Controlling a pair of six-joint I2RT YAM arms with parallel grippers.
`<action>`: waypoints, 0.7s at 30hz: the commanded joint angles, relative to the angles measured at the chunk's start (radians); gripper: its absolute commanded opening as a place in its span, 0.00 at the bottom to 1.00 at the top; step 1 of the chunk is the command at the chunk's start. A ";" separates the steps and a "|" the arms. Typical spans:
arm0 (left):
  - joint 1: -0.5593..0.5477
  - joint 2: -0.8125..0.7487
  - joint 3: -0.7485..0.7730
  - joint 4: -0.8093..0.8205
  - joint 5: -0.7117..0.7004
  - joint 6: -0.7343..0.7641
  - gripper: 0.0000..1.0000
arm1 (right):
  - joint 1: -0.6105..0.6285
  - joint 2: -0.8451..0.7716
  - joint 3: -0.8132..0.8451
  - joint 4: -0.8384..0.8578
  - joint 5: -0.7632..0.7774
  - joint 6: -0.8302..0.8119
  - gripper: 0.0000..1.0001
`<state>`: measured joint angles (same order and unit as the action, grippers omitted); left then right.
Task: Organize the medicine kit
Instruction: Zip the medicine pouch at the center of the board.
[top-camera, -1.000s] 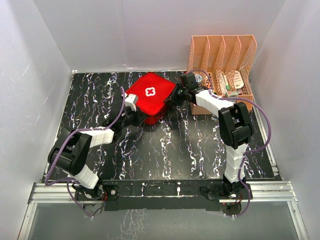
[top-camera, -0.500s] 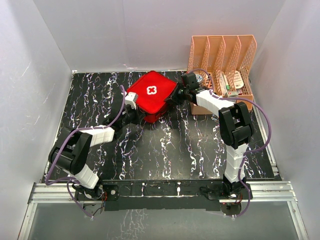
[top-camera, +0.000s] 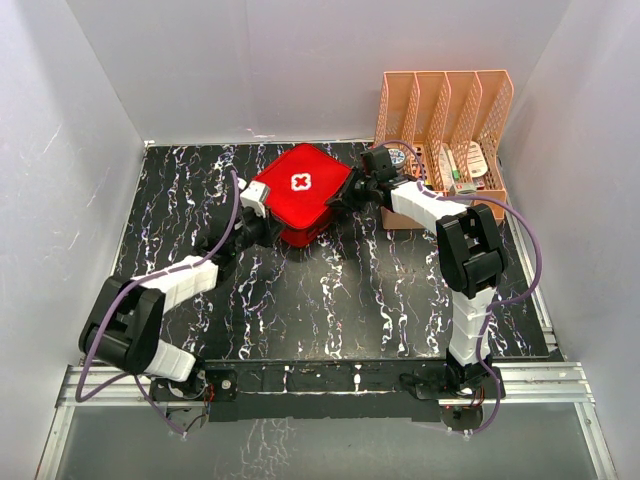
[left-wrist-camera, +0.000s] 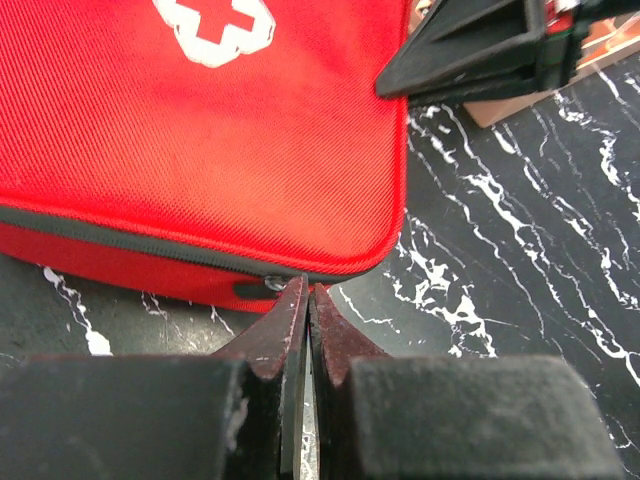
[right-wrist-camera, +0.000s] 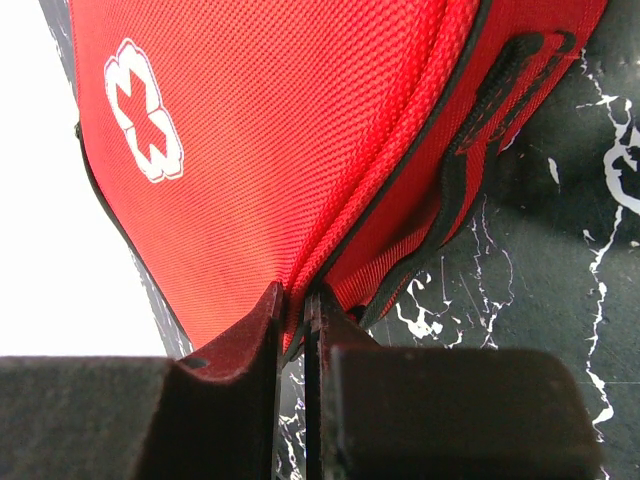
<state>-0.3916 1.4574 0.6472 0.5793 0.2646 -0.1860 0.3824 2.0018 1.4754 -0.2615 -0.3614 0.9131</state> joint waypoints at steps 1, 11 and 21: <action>0.004 -0.078 -0.011 0.014 0.009 0.040 0.00 | 0.024 -0.029 -0.001 0.011 -0.052 -0.017 0.00; 0.005 -0.007 -0.010 0.059 0.008 0.021 0.53 | 0.024 -0.031 -0.017 0.019 -0.050 -0.016 0.00; -0.020 0.050 -0.046 0.177 -0.068 0.051 0.57 | 0.024 -0.017 -0.005 0.016 -0.057 -0.021 0.00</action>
<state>-0.3965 1.5013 0.6186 0.6617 0.2268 -0.1577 0.3851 2.0018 1.4715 -0.2588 -0.3656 0.9176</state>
